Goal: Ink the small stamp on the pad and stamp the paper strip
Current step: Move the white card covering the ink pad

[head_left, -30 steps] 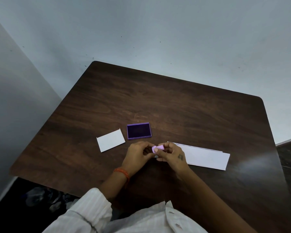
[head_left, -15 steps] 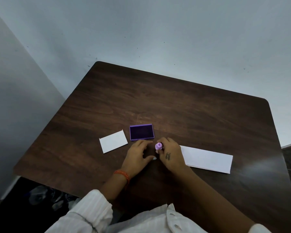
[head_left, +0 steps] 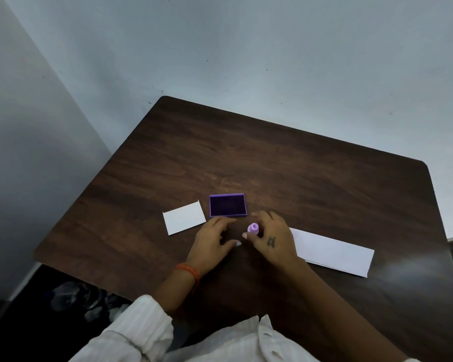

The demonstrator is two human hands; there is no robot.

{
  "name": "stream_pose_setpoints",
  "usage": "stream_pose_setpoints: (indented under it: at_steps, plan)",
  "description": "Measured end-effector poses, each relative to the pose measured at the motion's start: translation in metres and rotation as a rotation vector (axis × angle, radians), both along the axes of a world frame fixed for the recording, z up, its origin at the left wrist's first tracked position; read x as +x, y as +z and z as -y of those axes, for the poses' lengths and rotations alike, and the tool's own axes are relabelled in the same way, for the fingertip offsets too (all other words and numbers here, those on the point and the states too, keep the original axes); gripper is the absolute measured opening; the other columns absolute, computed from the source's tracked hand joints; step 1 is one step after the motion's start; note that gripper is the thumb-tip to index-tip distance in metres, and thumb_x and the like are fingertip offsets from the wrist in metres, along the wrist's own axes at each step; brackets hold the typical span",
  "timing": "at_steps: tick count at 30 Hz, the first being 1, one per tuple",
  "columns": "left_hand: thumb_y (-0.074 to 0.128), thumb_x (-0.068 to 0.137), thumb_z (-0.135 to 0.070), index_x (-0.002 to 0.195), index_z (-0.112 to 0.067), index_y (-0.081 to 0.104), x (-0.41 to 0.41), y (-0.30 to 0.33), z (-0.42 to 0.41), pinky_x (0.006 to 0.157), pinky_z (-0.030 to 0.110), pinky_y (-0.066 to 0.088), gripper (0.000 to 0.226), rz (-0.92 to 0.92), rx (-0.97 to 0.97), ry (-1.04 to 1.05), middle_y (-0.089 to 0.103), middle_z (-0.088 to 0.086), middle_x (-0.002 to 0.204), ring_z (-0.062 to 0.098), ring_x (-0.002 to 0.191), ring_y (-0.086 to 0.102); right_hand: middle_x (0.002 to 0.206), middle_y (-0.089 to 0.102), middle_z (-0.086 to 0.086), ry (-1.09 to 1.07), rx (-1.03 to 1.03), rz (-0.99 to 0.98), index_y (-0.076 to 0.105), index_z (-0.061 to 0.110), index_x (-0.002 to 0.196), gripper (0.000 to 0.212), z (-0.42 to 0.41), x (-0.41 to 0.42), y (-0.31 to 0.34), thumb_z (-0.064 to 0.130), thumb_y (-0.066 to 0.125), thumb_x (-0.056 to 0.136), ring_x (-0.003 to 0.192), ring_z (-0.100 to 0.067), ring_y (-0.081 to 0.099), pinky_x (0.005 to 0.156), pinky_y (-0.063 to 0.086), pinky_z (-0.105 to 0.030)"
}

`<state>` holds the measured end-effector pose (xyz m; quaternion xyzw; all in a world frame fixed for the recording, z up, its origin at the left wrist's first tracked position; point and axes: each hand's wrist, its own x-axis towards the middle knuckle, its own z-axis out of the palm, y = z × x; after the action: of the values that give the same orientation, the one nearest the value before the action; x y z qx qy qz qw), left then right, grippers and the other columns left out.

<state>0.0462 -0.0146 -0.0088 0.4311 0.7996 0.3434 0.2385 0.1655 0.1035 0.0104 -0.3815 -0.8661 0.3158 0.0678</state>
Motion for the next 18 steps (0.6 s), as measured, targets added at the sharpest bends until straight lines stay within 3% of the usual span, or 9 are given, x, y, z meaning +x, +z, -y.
stream_pose_setpoints:
  at_steps: [4,10,14,18]
  plan:
    - [0.072,0.075,-0.025,0.124,-0.028,0.048,-0.013,0.005,0.009,0.088,0.022,0.046,0.054,-0.026,0.001,0.049,0.053,-0.001,0.127,0.010,0.108,0.050,0.132,0.054,-0.006,-0.015,0.003,-0.025,0.051,0.023,0.122,0.052,-0.002,-0.011,0.009,0.041,0.068,0.077,0.121,-0.023,0.047,0.091,0.036,-0.030]
    - [0.073,0.074,-0.027,0.123,-0.022,0.051,-0.044,0.010,0.034,0.098,0.026,0.034,0.053,-0.168,0.005,0.156,0.054,0.002,0.129,0.018,0.120,0.046,0.119,0.060,-0.004,0.132,0.103,-0.109,0.054,0.022,0.116,0.051,0.003,-0.045,0.017,0.033,0.074,0.071,0.109,-0.020,0.053,0.084,0.037,-0.023]
    - [0.073,0.073,-0.027,0.127,-0.021,0.048,-0.067,0.008,0.048,0.105,0.038,0.034,0.059,-0.274,-0.071,0.202,0.049,0.004,0.136,0.021,0.126,0.042,0.128,0.053,-0.005,0.320,0.086,-0.042,0.049,0.022,0.123,0.056,0.011,-0.074,0.016,0.031,0.073,0.073,0.119,-0.022,0.046,0.091,0.039,-0.030]
    - [0.074,0.072,-0.030,0.134,-0.020,0.039,-0.087,0.002,0.057,0.112,0.045,0.027,0.072,-0.268,-0.145,0.173,0.039,0.004,0.145,0.024,0.137,0.029,0.139,0.046,-0.004,0.490,0.078,0.065,0.043,0.021,0.130,0.065,0.021,-0.102,0.010,0.029,0.073,0.073,0.128,-0.022,0.039,0.103,0.036,-0.038]
